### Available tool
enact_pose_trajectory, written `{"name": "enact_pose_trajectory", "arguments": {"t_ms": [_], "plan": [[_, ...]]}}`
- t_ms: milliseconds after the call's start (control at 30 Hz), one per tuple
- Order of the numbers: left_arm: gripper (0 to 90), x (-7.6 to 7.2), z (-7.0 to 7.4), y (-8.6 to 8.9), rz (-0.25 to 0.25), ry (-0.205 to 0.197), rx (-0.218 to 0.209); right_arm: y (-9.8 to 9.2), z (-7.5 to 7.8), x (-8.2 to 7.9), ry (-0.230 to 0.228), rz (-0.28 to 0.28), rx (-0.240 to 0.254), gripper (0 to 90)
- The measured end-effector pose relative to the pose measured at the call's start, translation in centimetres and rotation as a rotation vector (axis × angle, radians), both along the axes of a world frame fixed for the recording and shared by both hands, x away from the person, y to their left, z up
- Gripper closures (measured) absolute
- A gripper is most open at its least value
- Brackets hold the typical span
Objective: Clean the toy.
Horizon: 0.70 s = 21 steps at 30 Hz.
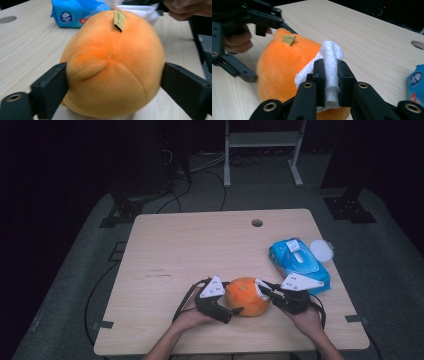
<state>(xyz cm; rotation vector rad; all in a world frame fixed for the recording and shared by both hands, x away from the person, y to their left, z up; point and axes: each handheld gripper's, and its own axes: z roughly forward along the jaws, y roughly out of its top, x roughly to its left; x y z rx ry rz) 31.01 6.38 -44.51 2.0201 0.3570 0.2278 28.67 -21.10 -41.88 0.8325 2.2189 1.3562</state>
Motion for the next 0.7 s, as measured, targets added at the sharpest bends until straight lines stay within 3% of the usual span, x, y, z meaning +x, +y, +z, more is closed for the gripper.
{"name": "enact_pose_trajectory", "arguments": {"t_ms": [100, 200, 300, 367, 400, 467, 533, 633, 700], "plan": [[12.5, 0.1, 0.1, 0.3, -0.005, -0.005, -0.029, -0.5, -0.1, 0.2, 0.012, -0.012, 0.004, 78.6], [7.4, 0.3, -0.2, -0.2, 0.011, 0.002, -0.01, -0.9, -0.1, 0.2, 0.017, -0.021, 0.006, 78.6], [2.3, 0.8, -0.8, -0.9, 0.016, 0.038, 0.006, -0.8, -0.1, 0.2, 0.016, -0.011, 0.007, 78.6], [2.5, 0.9, -1.0, -1.0, 0.013, 0.039, 0.011, -0.7, 0.0, 0.2, 0.018, -0.006, 0.002, 78.6], [7.5, 0.8, -0.9, -0.9, 0.021, 0.035, 0.008, -0.6, 0.0, 0.1, 0.019, -0.006, 0.004, 78.6], [23.2, 0.2, -0.3, -0.7, 0.044, 0.001, -0.004, -0.6, 0.2, 0.1, 0.023, -0.005, 0.023, 78.7], [30.9, -0.2, 0.8, -0.5, 0.044, -0.023, -0.007, -0.7, 0.6, 0.0, 0.014, -0.012, 0.045, 78.7], [34.1, -0.6, 3.2, 0.3, 0.039, -0.024, -0.025, -0.7, 0.9, -0.1, 0.018, -0.007, 0.087, 78.9], [34.5, -1.1, 4.7, 0.6, 0.048, -0.043, 0.006, -0.7, 1.1, 0.0, 0.046, 0.012, 0.151, 78.9]]}}
